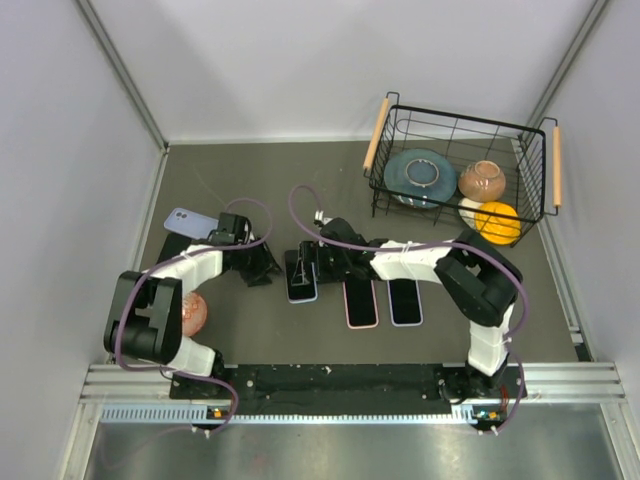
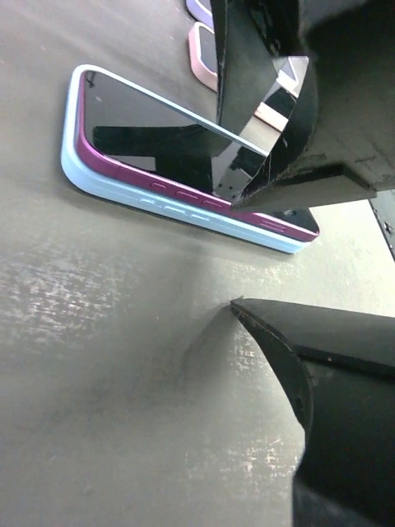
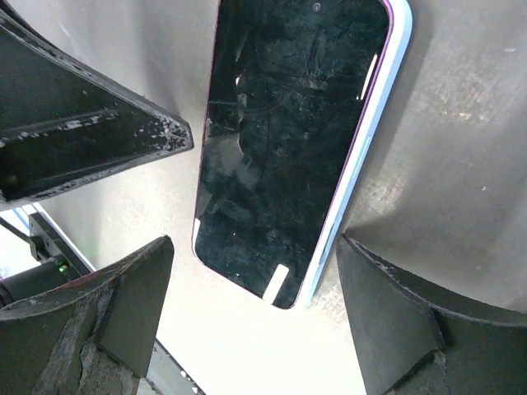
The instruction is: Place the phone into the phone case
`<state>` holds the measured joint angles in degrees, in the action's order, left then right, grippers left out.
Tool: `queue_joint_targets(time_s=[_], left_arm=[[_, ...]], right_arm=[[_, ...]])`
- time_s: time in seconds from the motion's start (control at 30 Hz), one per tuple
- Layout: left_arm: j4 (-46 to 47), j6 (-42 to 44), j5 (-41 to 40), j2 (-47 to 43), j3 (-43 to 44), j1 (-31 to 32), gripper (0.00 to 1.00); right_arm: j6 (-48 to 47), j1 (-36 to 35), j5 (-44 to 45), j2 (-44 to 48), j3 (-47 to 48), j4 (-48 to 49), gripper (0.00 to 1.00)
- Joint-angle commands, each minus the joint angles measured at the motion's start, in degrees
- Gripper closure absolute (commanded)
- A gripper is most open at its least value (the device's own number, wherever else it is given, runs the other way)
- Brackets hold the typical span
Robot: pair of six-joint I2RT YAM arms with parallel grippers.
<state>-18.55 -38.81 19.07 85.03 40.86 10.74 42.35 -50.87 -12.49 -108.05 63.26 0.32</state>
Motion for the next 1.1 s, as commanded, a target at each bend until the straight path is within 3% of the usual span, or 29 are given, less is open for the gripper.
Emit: queue_joint_targets(time_s=[0.0, 0.27, 0.57, 0.77, 0.87, 1.07], left_arm=[[-1.41, 1.63, -1.77, -3.03, 3.08, 0.24, 0.46], [5.44, 2.95, 5.89, 0.65, 1.68, 0.51, 0.48], [1.76, 3.39, 2.64, 6.89, 2.91, 0.60, 0.71], [4.13, 1.81, 7.20, 9.01, 1.68, 0.60, 0.93], [5.89, 1.28, 10.11, 7.96, 0.19, 0.60, 0.97], [8.43, -0.83, 14.59, 7.78, -1.93, 0.60, 1.00]], right_arm=[[0.19, -0.28, 2.12, 2.41, -2.27, 0.91, 0.19], [0.37, -0.02, 3.00, 3.20, -4.12, 2.06, 0.19], [1.24, 0.33, 1.77, 1.00, -1.22, 0.65, 0.19], [5.72, 2.62, -6.31, -1.20, -1.65, 10.13, 0.19], [8.01, 3.41, -8.77, -1.02, -2.35, 14.70, 0.19], [14.24, 4.99, -16.06, -0.58, -4.81, 29.45, 0.28]])
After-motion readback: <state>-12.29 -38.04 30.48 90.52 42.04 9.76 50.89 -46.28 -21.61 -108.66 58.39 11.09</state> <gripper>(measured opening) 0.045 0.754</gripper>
